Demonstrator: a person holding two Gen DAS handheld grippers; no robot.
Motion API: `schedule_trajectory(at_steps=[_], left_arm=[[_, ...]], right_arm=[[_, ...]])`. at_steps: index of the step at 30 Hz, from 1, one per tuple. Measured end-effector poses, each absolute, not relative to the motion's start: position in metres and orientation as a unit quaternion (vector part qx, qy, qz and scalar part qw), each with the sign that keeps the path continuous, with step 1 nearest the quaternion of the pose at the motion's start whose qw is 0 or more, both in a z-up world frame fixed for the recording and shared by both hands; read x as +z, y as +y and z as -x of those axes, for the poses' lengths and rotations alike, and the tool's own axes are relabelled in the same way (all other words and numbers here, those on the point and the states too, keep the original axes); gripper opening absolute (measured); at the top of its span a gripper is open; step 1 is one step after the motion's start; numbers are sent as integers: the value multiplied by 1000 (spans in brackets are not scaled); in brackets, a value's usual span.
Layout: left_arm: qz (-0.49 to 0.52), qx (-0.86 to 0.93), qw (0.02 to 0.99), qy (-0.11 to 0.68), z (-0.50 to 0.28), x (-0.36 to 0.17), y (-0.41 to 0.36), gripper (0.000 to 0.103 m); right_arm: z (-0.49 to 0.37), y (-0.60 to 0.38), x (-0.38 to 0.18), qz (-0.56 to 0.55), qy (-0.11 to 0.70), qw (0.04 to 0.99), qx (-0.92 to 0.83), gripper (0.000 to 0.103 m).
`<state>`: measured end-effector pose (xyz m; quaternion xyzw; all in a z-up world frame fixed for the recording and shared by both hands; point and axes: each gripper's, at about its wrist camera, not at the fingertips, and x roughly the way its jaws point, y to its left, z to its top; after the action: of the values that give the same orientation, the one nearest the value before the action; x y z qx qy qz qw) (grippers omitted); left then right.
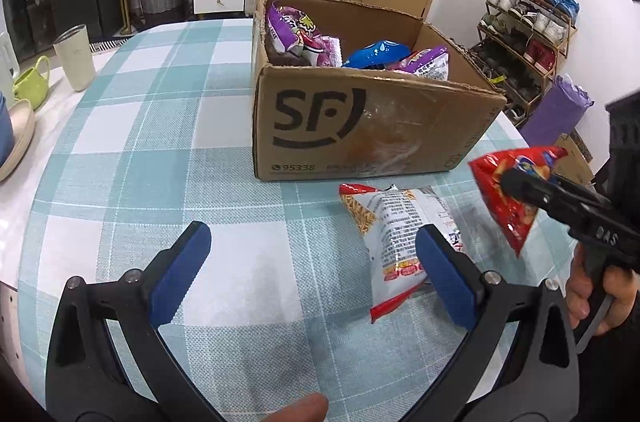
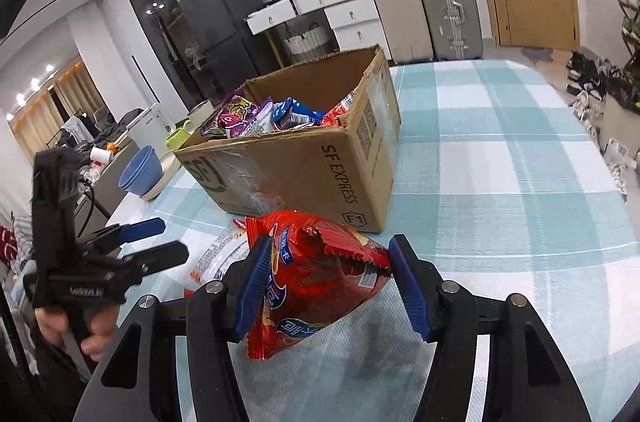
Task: Organize snacks
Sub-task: 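Grasp the red chip bag with the right tool and lift it, then grasp the white-and-red snack bag with the left tool while the right tool holds the red bag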
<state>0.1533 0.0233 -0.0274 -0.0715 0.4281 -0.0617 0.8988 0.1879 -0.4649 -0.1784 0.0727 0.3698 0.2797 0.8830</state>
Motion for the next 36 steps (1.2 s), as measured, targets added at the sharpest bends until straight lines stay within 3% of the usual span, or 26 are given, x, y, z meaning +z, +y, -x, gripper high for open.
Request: schedule_trajectory(at_steps=[33,36], left_arm=[[65,-86,866,489,-199,-51,-43,101],[64,-91,862,495,-203,-55,-49,91]], right_arm=[[-180,-488,-171,-76,360,891,266,60],[-181,-488,-173,-76,363,890,266,60]])
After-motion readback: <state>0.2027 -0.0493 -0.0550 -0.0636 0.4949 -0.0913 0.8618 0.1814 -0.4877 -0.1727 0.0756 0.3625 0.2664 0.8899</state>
